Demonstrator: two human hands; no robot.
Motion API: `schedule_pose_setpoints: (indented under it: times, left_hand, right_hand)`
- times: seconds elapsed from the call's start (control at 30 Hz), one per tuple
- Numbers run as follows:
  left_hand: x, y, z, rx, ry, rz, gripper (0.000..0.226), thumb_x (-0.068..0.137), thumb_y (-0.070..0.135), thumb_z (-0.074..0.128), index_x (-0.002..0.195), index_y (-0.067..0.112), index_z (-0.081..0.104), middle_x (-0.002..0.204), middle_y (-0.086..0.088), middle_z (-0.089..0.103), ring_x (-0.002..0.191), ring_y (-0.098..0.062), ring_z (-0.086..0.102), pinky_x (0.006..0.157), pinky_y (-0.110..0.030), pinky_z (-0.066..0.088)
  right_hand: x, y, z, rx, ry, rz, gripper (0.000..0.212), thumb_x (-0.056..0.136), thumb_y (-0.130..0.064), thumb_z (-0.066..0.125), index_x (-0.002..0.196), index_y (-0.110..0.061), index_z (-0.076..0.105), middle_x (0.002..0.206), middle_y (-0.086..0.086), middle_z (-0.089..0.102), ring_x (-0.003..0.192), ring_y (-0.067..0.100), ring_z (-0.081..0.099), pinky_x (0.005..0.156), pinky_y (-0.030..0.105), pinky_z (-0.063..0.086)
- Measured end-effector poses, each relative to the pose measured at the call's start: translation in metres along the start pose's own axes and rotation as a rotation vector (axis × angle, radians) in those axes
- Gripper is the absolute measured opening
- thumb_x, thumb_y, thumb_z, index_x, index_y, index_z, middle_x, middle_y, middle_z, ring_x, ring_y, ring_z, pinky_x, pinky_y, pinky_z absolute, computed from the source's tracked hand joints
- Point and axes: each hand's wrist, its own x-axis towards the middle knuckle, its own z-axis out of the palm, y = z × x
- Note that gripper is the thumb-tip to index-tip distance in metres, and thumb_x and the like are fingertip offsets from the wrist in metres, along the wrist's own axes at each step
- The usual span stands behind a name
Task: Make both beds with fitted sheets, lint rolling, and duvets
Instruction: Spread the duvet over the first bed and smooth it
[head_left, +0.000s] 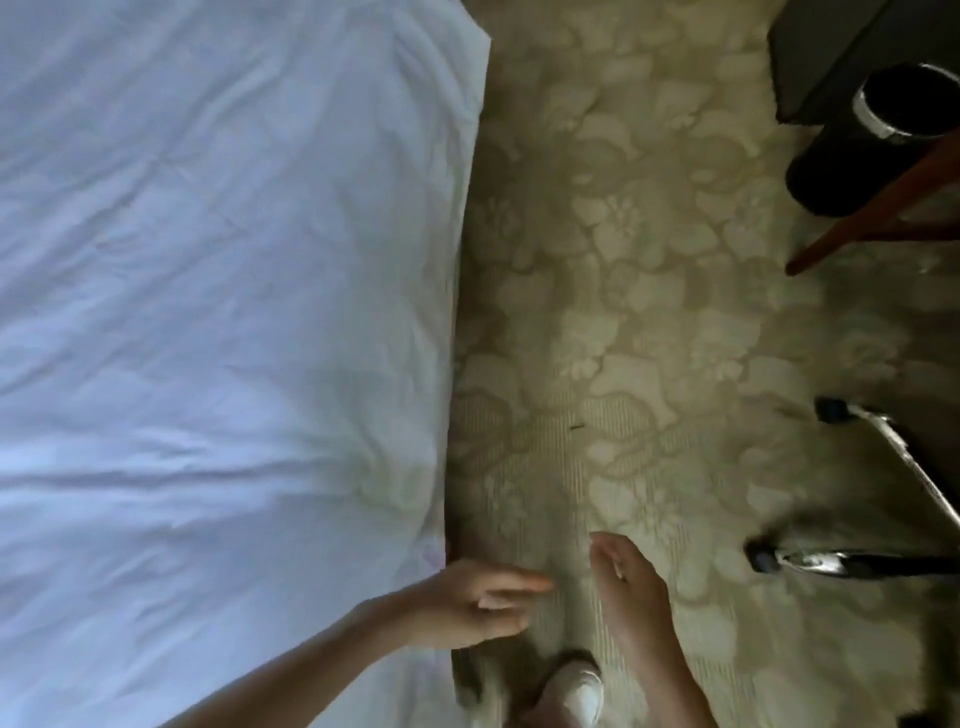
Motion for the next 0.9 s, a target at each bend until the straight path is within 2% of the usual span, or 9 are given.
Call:
schedule_pose_setpoints:
  times: [0.13, 0.27, 0.37, 0.5, 0.53, 0.6, 0.7, 0.8, 0.9]
  left_hand:
    - [0.018, -0.004, -0.09, 0.049, 0.892, 0.041, 0.033, 0.094, 0.022, 0.053, 0.127, 0.023, 0.056, 0.135, 0.006, 0.052, 0.123, 0.001, 0.047, 0.106, -0.031, 0.04]
    - [0.032, -0.05, -0.212, 0.134, 1.583, -0.592, 0.053, 0.092, 0.02, 0.049, 0.144, 0.012, 0.038, 0.154, -0.017, 0.022, 0.142, -0.036, 0.019, 0.106, -0.054, 0.03]
    - [0.079, -0.036, -0.245, 0.045, 1.196, -0.956, 0.056, 0.101, 0.038, 0.033, 0.151, 0.031, 0.01, 0.16, -0.005, -0.001, 0.145, -0.035, 0.002, 0.11, -0.057, 0.019]
    - [0.14, 0.022, -0.245, -0.018, 0.236, -0.119, 0.045, 0.099, 0.038, 0.044, 0.143, 0.037, 0.036, 0.143, 0.0, 0.047, 0.122, -0.012, 0.055, 0.106, -0.03, 0.039]
    - [0.139, 0.03, -0.266, -0.117, 0.26, -0.003, 0.043, 0.096, 0.029, 0.054, 0.138, 0.034, 0.046, 0.129, 0.0, 0.06, 0.107, -0.007, 0.063, 0.096, -0.023, 0.046]
    - [0.13, 0.018, -0.338, -0.217, 0.823, 0.048, 0.036, 0.091, 0.018, 0.055, 0.127, 0.019, 0.059, 0.114, -0.005, 0.067, 0.096, -0.012, 0.068, 0.082, -0.024, 0.051]
    - [0.111, -0.028, -0.466, 0.166, 1.63, -0.26, 0.048, 0.091, 0.031, 0.042, 0.13, 0.005, 0.054, 0.131, -0.018, 0.054, 0.12, -0.037, 0.054, 0.099, -0.037, 0.042]
    - [0.129, -0.037, -0.523, 0.014, 1.394, -0.912, 0.066, 0.093, 0.052, 0.026, 0.151, 0.024, 0.015, 0.159, -0.014, 0.005, 0.144, -0.041, 0.004, 0.107, -0.058, 0.023]
    - [0.195, -0.002, -0.488, 0.131, 0.754, -0.713, 0.058, 0.095, 0.057, 0.016, 0.149, 0.042, 0.004, 0.159, 0.003, -0.017, 0.144, -0.034, -0.018, 0.112, -0.062, 0.005]
  right_hand:
    - [0.048, -0.04, -0.017, 0.009, -0.056, -0.137, 0.026, 0.098, -0.016, 0.047, 0.12, -0.012, 0.06, 0.114, -0.003, 0.061, 0.107, 0.006, 0.052, 0.091, 0.018, 0.035]
    - [0.09, -0.055, -0.025, -0.019, -0.12, -0.187, 0.017, 0.096, -0.013, 0.051, 0.102, -0.024, 0.061, 0.104, -0.005, 0.063, 0.104, 0.01, 0.056, 0.084, 0.016, 0.038]
    - [0.121, -0.077, -0.027, -0.067, -0.166, -0.177, 0.025, 0.092, -0.008, 0.056, 0.084, -0.031, 0.061, 0.097, -0.002, 0.065, 0.098, 0.013, 0.057, 0.083, 0.021, 0.038]
    - [0.185, -0.144, -0.028, -0.135, -0.195, -0.167, 0.032, 0.088, -0.002, 0.061, 0.08, -0.033, 0.062, 0.091, 0.004, 0.067, 0.095, 0.017, 0.057, 0.071, -0.002, 0.038]
    - [0.203, -0.167, -0.029, -0.157, -0.207, -0.173, 0.031, 0.088, 0.0, 0.06, 0.083, -0.031, 0.063, 0.091, 0.006, 0.066, 0.096, 0.017, 0.057, 0.069, -0.004, 0.036]
    - [0.236, -0.216, -0.027, -0.175, -0.232, -0.17, 0.026, 0.088, 0.002, 0.058, 0.086, -0.023, 0.065, 0.091, 0.007, 0.066, 0.095, 0.018, 0.056, 0.07, -0.003, 0.037]
    - [0.286, -0.295, -0.025, -0.205, -0.235, -0.267, 0.029, 0.09, -0.003, 0.057, 0.083, -0.03, 0.064, 0.09, -0.004, 0.066, 0.095, 0.016, 0.058, 0.074, 0.006, 0.04]
    - [0.335, -0.367, -0.012, -0.226, -0.274, -0.317, 0.021, 0.094, -0.008, 0.053, 0.091, -0.026, 0.064, 0.096, -0.003, 0.065, 0.097, 0.012, 0.057, 0.081, 0.02, 0.04]
    - [0.376, -0.427, 0.005, -0.218, -0.339, -0.332, 0.016, 0.096, -0.008, 0.05, 0.1, -0.017, 0.062, 0.101, 0.001, 0.063, 0.101, 0.013, 0.056, 0.086, 0.023, 0.037]
